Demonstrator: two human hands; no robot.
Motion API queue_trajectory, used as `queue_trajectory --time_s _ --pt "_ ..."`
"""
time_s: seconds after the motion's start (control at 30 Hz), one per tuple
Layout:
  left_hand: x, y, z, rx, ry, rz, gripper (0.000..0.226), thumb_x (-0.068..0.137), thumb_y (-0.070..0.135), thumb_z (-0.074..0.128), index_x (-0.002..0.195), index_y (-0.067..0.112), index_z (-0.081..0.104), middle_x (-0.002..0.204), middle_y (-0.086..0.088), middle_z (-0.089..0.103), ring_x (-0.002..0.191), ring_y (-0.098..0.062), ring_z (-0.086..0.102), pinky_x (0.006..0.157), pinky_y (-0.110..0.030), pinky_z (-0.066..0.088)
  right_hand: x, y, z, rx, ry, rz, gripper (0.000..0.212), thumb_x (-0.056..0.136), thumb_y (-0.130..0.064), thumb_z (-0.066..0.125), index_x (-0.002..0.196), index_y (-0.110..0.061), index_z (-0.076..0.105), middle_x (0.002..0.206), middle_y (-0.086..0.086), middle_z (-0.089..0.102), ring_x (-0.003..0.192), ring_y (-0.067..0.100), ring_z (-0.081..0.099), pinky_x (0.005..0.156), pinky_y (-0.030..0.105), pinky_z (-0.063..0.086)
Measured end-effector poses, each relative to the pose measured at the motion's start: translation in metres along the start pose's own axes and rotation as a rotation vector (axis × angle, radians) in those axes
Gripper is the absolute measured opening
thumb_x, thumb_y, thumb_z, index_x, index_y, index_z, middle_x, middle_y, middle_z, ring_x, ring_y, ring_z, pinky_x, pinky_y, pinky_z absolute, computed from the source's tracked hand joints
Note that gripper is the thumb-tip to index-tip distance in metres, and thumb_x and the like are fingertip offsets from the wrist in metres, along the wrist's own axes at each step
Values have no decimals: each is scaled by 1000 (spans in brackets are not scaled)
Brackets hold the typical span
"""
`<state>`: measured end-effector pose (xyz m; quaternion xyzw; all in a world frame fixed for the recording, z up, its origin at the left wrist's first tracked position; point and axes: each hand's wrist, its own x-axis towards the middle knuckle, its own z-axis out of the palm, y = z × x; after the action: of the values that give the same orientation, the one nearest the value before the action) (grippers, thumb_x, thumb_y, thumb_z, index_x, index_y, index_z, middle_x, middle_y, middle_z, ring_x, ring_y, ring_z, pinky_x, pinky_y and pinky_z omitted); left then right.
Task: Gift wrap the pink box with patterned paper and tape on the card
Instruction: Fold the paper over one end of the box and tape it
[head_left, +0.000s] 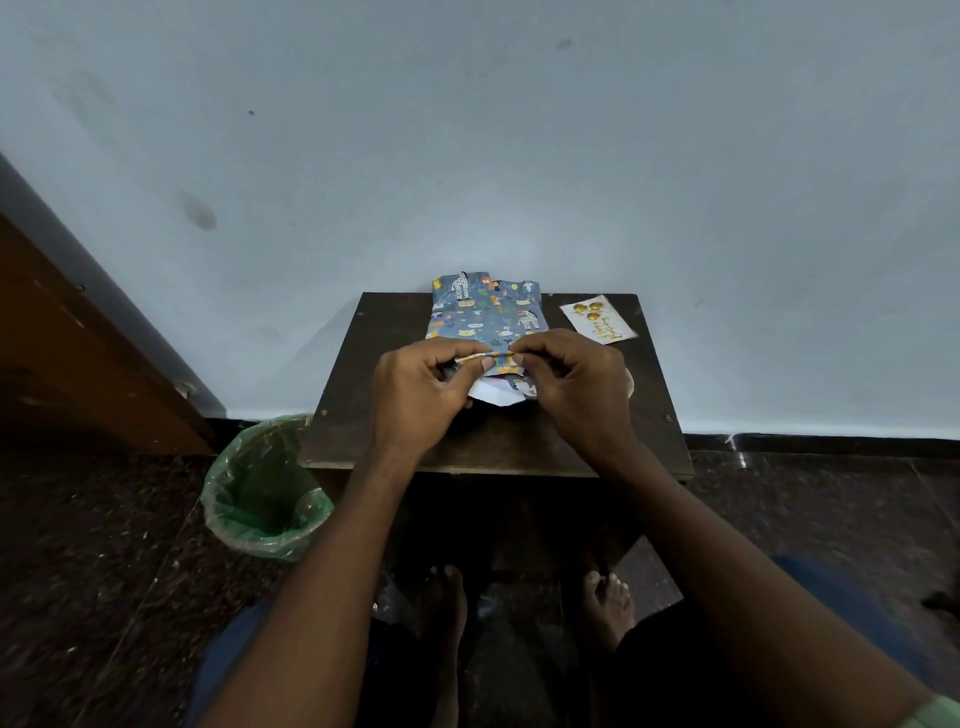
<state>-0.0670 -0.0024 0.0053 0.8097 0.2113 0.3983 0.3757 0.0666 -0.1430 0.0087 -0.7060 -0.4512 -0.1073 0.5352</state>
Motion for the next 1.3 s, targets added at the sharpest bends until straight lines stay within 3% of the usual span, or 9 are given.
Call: queue_trajectory --time_s 0.07,0.17,0.3,0.47,0.6,0.77,0.9,1.1,1.3 --pt "-1 0 1 97 23 18 8 91 28 85 98 24 87 92 13 81 54 0 68 59 -28 57 0 1 0 -49 -4 -51 13 86 -1 79 97 -9 81 93 0 78 81 6 69 74 15 53" --pt "-1 0 2 215 75 63 11 90 35 83 98 30 87 93 14 82 76 -1 75 67 -31 60 0 5 0 -111 -54 -69 23 83 -7 84 106 -13 81 96 -1 76 79 10 68 70 23 54" --pt "-2 2 3 263 94 78 11 87 34 85 98 34 86 98 16 82 92 -5 77 72 -33 61 -1 7 1 -305 -38 -93 14 82 -19 84 96 -21 82 90 -8 72 83 14 66 59 26 43" --pt "-1 3 -4 278 32 98 19 81 24 88 95 37 86 94 18 81 85 -3 74 69 -28 59 -1 15 6 -202 19 -71 12 79 -7 80 86 -17 83 84 -7 71 87 14 54 68 26 42" --pt "-5 1 -5 354 -28 86 25 75 18 84 90 38 82 90 18 76 83 0 60 66 -18 45 -8 19 8 -143 -11 -32 15 74 -1 82 82 -14 81 84 -5 70 90 16 57 74 29 45" --pt "-23 -7 4 473 -191 78 24 74 12 77 84 33 73 89 17 70 91 -6 56 70 -27 50 -38 27 15 -231 -118 -17 19 71 2 82 78 -14 78 82 -3 64 83 23 56 69 39 46" --pt "-37 -12 10 483 -307 74 26 77 12 78 90 33 69 92 14 61 92 -10 55 70 -32 52 -59 27 15 -274 -203 31 20 75 1 78 89 -13 76 89 -3 60 92 21 54 67 39 49" --pt "-42 -13 14 552 -216 155 27 72 7 78 89 26 70 98 9 62 92 -20 58 73 -37 51 -57 25 7 -342 -219 -64 17 77 -4 76 90 -15 77 88 -2 64 90 23 56 76 34 43" --pt "-44 -12 18 569 -198 170 31 70 3 78 87 24 63 100 8 66 90 -23 64 74 -38 52 -53 27 5 -344 -217 -100 20 78 -2 74 93 -13 76 93 0 64 91 22 58 71 32 46"
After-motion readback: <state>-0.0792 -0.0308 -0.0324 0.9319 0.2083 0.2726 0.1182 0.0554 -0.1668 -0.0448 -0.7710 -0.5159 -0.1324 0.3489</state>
